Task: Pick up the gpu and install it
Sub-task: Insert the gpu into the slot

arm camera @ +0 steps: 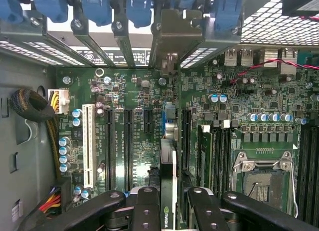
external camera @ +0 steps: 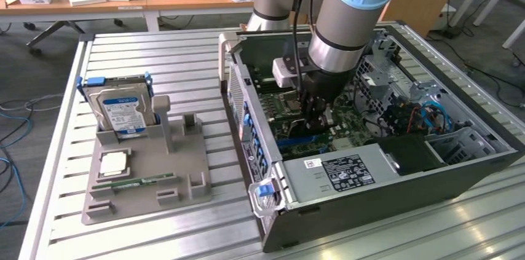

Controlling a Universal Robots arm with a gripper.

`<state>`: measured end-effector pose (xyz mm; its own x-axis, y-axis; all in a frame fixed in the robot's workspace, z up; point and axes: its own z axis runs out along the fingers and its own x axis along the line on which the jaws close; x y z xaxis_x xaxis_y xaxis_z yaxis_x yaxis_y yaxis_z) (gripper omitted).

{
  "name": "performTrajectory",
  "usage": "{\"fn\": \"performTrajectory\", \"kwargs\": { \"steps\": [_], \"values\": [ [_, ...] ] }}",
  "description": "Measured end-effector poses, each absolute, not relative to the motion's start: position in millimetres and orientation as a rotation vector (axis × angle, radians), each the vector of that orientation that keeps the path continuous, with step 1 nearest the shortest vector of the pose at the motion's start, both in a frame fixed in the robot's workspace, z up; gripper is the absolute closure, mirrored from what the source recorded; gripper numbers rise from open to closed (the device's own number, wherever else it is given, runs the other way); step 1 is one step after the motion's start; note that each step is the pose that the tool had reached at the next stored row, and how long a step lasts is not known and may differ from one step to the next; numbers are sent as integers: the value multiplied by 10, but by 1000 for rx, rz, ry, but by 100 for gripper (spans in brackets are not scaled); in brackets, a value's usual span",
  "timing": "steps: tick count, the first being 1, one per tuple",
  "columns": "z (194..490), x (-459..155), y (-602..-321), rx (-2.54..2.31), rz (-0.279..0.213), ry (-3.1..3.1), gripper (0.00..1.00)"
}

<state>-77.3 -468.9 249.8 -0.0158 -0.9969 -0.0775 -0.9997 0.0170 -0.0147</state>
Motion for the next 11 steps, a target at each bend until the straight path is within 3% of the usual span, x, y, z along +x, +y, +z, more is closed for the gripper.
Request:
{"fn": "performTrajectory", "kwargs": {
  "steps": [11],
  "values": [
    [2496,-762,-4691,-2131,65,2217,74]
  ]
}}
